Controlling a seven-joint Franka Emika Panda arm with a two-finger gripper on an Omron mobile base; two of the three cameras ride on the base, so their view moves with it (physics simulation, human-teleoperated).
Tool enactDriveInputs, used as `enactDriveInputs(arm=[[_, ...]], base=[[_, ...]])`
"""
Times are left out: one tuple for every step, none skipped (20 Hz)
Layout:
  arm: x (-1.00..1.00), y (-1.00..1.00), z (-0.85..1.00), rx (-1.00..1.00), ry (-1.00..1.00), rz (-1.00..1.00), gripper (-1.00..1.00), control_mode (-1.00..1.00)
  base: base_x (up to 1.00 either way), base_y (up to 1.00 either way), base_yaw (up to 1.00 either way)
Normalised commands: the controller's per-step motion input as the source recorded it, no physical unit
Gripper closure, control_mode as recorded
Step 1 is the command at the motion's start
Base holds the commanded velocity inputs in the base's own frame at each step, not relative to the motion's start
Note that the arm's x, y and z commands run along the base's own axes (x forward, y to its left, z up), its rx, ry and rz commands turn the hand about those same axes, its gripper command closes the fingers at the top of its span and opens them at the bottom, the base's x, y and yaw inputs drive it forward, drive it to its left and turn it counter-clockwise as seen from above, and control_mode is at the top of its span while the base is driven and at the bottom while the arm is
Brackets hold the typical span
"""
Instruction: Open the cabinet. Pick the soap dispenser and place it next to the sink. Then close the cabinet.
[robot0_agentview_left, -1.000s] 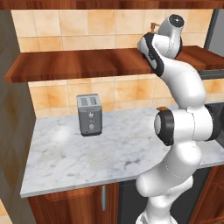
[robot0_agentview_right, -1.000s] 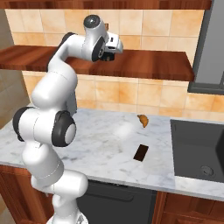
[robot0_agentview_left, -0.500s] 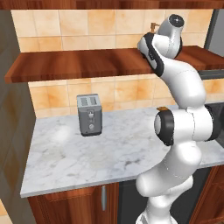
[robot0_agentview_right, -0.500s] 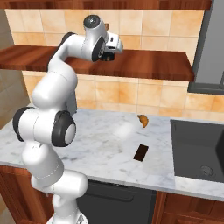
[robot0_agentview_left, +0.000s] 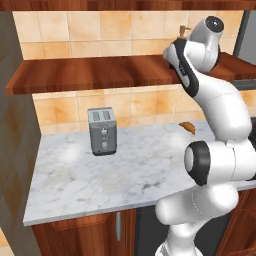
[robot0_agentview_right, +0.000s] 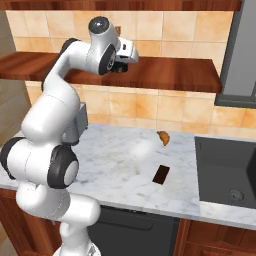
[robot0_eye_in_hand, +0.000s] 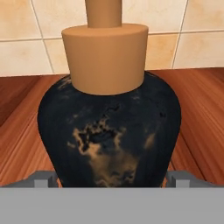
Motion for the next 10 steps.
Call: enactDriveInputs(arm=[[-0.71,0.00,0.00,0.00,-0.03,0.00,1.00,-1.00],[-0.75,0.00,0.00,0.00,-0.04,0.00,1.00,-1.00],[-0.89,0.00,0.00,0.00,-0.06,0.00,1.00,-1.00],[-0.94,0.00,0.00,0.00,-0.08,0.00,1.00,-1.00],[-1.00,0.00,0.00,0.00,-0.08,0.00,1.00,-1.00],[-1.00,0.00,0.00,0.00,-0.08,0.00,1.00,-1.00],[-1.00,0.00,0.00,0.00,-0.07,0.00,1.00,-1.00],[-1.00,0.00,0.00,0.00,-0.08,0.00,1.00,-1.00],[-1.00,0.00,0.00,0.00,-0.08,0.00,1.00,-1.00],[-1.00,0.00,0.00,0.00,-0.07,0.00,1.00,-1.00]], base=[[0.00,0.00,0.00],[0.00,0.00,0.00],[0.00,0.00,0.00],[0.00,0.00,0.00],[0.00,0.00,0.00],[0.00,0.00,0.00],[0.00,0.00,0.00],[0.00,0.00,0.00],[0.00,0.00,0.00],[0.00,0.00,0.00]])
